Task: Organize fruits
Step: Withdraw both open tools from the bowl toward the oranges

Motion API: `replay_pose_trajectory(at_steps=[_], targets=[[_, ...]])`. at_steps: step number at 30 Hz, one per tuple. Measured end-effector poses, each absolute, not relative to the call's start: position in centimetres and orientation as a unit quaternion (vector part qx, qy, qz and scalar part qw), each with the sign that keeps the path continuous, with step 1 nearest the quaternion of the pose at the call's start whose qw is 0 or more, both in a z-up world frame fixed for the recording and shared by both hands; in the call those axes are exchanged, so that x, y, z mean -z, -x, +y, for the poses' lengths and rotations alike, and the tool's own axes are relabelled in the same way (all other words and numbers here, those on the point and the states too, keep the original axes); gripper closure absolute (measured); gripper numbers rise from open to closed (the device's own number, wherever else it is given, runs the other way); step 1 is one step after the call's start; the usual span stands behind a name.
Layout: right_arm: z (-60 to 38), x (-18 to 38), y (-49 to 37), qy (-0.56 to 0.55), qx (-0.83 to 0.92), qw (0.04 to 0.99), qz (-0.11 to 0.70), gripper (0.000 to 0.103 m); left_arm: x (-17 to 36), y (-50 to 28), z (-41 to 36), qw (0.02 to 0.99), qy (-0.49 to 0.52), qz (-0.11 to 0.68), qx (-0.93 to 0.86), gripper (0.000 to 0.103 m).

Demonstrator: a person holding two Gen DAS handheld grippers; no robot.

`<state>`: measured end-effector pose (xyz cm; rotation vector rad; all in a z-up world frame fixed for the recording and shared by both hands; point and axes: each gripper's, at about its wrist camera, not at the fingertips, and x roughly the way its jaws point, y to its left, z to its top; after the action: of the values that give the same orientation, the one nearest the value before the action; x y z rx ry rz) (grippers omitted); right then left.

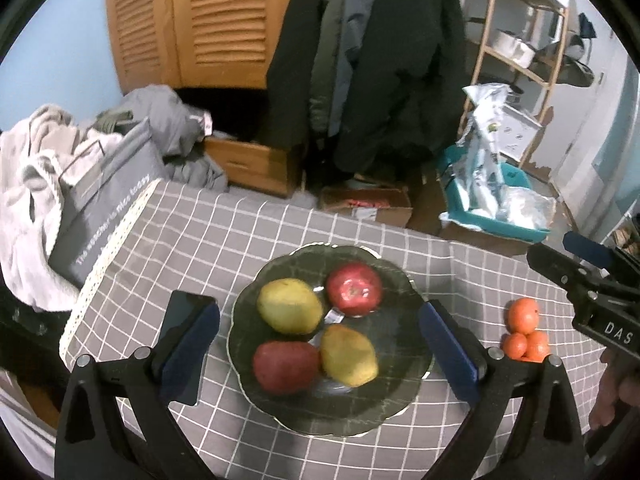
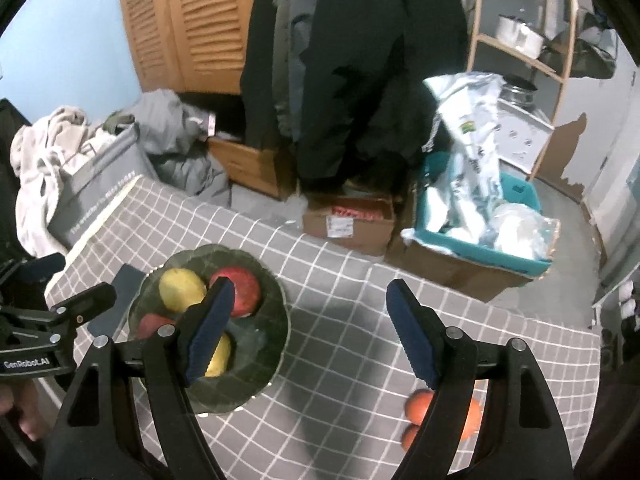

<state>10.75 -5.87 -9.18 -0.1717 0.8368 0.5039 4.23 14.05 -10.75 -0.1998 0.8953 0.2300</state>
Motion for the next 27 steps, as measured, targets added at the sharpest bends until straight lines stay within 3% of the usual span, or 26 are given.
replay_pose_trajectory(at_steps=[27], targets=[[-15.5,3.5,-4.8,0.077,-0.208,0.918,0.328,0.022,4.4,-2.1,6.0,0.930,0.062,0.359,-0.048,0.001]])
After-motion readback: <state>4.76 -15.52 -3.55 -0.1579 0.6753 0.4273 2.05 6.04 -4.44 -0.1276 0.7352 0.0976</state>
